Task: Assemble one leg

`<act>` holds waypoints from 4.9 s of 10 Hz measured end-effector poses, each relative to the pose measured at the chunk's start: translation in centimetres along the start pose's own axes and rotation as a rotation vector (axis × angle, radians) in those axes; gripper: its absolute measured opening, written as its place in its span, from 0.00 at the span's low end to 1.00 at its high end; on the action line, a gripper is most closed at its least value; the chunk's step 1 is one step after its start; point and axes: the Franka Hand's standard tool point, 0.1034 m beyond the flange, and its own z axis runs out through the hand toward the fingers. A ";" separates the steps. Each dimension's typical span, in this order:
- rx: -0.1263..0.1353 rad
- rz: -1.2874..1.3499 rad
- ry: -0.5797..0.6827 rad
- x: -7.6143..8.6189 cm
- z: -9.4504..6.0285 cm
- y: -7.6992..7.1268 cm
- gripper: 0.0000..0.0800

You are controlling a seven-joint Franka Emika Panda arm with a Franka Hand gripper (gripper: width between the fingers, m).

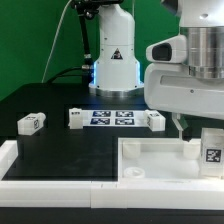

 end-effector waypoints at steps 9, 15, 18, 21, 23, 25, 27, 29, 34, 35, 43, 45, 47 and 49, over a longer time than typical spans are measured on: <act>-0.010 -0.333 0.015 0.1 -0.1 -0.1 0.36; -0.010 0.397 0.023 0.2 0.0 0.1 0.36; -0.012 0.828 0.031 0.2 0.0 0.3 0.36; 0.003 1.075 0.010 0.2 0.0 0.5 0.36; 0.006 1.162 0.005 0.2 0.1 0.4 0.36; 0.007 1.092 0.006 0.1 0.1 0.3 0.74; 0.005 0.853 0.006 -0.1 0.1 0.0 0.79; 0.003 0.584 0.008 -0.1 0.1 -0.1 0.81; -0.016 -0.102 0.017 -0.3 0.1 -0.3 0.81; -0.024 -0.233 0.016 -0.3 0.1 -0.3 0.81; -0.030 -0.341 0.020 -0.1 0.1 -0.1 0.36; -0.019 -0.134 0.021 0.0 0.0 0.0 0.36; -0.003 0.185 0.023 0.0 0.1 0.2 0.36; 0.006 0.465 0.019 0.1 0.1 0.3 0.36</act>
Offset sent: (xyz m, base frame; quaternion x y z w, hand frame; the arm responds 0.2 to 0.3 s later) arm 0.0000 0.0000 0.0000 0.0000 0.0000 -0.2667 0.9638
